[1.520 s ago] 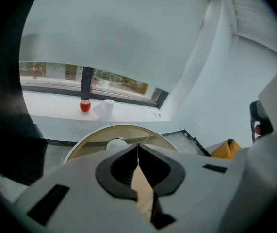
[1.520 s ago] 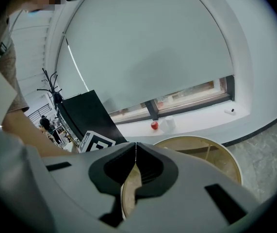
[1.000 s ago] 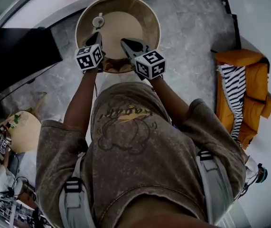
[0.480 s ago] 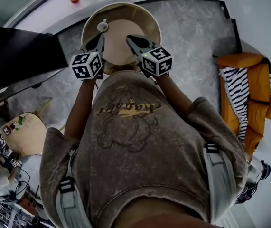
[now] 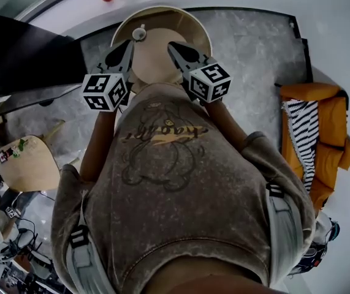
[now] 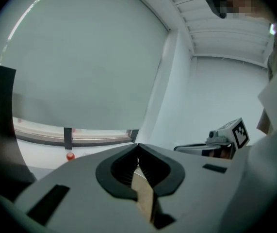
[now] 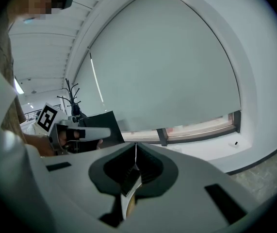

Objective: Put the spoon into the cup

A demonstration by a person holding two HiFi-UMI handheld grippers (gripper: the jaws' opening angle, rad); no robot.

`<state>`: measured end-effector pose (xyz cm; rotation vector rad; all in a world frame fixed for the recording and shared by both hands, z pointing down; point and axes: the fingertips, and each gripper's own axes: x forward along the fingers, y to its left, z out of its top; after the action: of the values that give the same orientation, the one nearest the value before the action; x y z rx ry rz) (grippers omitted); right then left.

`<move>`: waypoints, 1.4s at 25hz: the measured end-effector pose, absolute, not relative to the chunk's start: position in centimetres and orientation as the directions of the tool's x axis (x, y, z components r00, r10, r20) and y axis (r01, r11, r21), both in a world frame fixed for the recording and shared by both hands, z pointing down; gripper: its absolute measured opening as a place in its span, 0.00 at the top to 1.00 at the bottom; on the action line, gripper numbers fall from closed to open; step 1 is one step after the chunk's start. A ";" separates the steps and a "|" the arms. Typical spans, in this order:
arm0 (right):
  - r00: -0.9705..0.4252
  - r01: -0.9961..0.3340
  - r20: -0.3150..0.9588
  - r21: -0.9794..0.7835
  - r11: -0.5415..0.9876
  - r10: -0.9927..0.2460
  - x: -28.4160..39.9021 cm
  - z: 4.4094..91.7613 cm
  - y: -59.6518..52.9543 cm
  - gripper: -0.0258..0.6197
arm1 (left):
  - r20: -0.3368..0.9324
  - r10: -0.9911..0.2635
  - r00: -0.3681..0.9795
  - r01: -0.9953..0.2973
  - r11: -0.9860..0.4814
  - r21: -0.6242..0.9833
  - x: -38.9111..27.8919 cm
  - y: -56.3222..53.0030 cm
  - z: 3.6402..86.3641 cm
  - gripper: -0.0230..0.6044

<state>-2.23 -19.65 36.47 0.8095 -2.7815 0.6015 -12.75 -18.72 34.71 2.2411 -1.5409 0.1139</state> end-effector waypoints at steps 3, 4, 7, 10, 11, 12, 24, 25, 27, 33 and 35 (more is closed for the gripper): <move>-0.843 -0.534 0.266 -0.308 0.787 -0.467 -2.6 35.9 -19.4 0.93 | 0.285 -0.882 0.375 -0.913 -0.300 0.276 -12.8 -18.2 34.2 0.93; -0.845 -0.530 0.263 -0.302 0.792 -0.466 -2.7 35.8 -19.4 0.93 | 0.280 -0.885 0.372 -0.915 -0.299 0.273 -12.9 -18.1 34.1 0.93; -0.848 -0.525 0.259 -0.295 0.799 -0.462 -2.8 35.6 -19.2 0.93 | 0.269 -0.892 0.363 -0.918 -0.293 0.265 -12.9 -17.8 34.0 0.93; -0.851 -0.519 0.261 -0.293 0.803 -0.455 -2.5 35.5 -19.0 0.93 | 0.266 -0.896 0.355 -0.921 -0.286 0.265 -12.6 -17.4 33.8 0.93; -0.853 -0.516 0.262 -0.292 0.806 -0.451 -2.5 35.5 -18.9 0.93 | 0.266 -0.897 0.353 -0.922 -0.284 0.263 -12.6 -17.3 33.8 0.93; -0.855 -0.512 0.261 -0.290 0.808 -0.448 -2.6 35.4 -18.8 0.93 | 0.266 -0.898 0.350 -0.923 -0.282 0.261 -12.6 -17.2 33.7 0.93; -0.859 -0.504 0.266 -0.285 0.816 -0.438 -2.6 35.4 -18.0 0.93 | 0.275 -0.904 0.326 -0.932 -0.259 0.253 -13.0 -15.8 33.9 0.93; -0.859 -0.504 0.265 -0.287 0.815 -0.438 -2.6 35.4 -17.9 0.93 | 0.278 -0.904 0.325 -0.933 -0.258 0.253 -12.9 -15.6 34.0 0.93; -0.859 -0.505 0.264 -0.288 0.814 -0.439 -2.6 35.5 -17.8 0.93 | 0.282 -0.903 0.323 -0.934 -0.255 0.252 -13.0 -15.4 34.2 0.93; -0.859 -0.505 0.266 -0.292 0.812 -0.438 -2.5 35.9 -17.5 0.93 | 0.290 -0.904 0.316 -0.935 -0.245 0.256 -13.1 -14.8 34.5 0.93; -0.859 -0.504 0.268 -0.295 0.812 -0.436 -2.4 36.1 -17.3 0.93 | 0.292 -0.903 0.314 -0.935 -0.241 0.258 -13.0 -14.6 34.7 0.93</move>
<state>-2.44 -17.29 36.07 0.7354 -2.8095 0.5342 -13.01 -14.56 34.72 2.2055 -1.6379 0.1153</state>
